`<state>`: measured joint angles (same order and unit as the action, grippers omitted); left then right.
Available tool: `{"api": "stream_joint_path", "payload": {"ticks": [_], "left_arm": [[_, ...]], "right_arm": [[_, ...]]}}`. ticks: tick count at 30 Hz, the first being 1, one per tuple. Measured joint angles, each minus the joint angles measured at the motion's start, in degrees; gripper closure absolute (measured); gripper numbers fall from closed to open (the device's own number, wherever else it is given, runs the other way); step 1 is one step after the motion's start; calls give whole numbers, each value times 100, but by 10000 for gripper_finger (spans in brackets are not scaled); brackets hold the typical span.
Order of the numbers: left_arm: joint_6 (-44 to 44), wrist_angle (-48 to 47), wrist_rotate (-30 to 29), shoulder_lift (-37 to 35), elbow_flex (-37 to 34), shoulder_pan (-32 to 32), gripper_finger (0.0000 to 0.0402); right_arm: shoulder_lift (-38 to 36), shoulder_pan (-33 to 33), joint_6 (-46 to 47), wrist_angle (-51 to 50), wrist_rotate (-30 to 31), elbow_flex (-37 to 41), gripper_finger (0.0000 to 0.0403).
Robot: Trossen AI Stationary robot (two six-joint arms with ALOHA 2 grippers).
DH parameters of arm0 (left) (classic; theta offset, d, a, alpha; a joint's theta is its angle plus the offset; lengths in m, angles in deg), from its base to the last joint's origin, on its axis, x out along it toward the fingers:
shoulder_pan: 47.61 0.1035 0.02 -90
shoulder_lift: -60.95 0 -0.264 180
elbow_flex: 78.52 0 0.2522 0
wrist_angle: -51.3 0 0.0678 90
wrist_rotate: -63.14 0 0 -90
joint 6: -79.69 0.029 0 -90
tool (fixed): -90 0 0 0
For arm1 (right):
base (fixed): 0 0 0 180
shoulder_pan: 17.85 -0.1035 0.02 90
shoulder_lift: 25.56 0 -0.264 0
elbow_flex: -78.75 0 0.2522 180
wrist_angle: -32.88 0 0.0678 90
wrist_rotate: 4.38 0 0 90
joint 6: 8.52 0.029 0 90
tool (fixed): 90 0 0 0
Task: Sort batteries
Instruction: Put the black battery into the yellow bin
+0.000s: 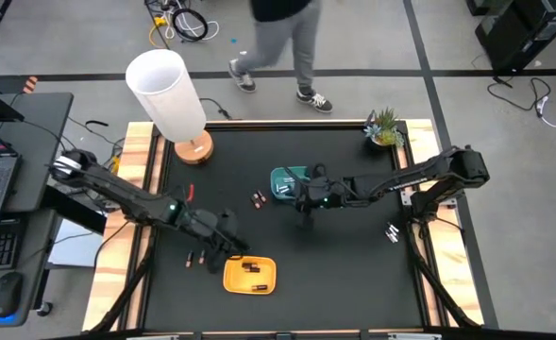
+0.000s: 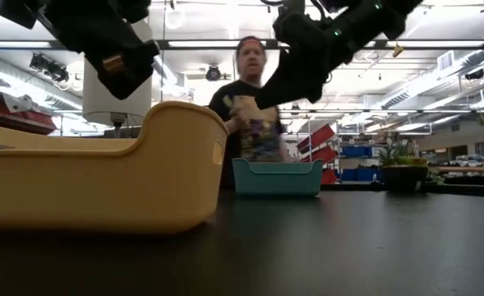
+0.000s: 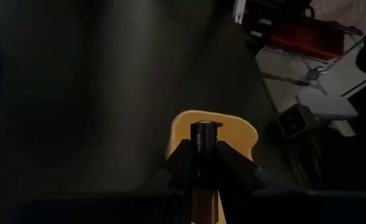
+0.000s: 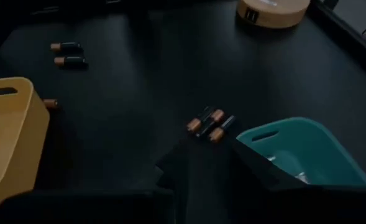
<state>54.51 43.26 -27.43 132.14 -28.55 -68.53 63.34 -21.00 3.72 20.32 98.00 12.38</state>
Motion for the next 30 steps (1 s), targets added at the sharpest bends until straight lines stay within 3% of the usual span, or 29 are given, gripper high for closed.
{"api": "stream_joint_path", "payload": {"ticks": [6, 10, 19, 23, 30], "left_arm": [[-618, 802, 308, 642, 2, -329, 347], [-994, 1037, 167, 1050, 2, -536, 342], [-1062, 211, -528, 1485, 659, -799, 209], [-733, -772, -1279, 1381, 1334, -944, 206], [-349, -2803, -3051, 1372, 2409, -1268, 233]], "right_arm": [[0, -215, 157, 350, 16, 272, 309], [0, -417, 145, 485, 219, 275, 309], [0, -745, 129, 670, 260, 275, 309], [0, -918, 160, 550, 307, 275, 309], [0, -1519, 300, 189, 1049, 275, 309]]}}
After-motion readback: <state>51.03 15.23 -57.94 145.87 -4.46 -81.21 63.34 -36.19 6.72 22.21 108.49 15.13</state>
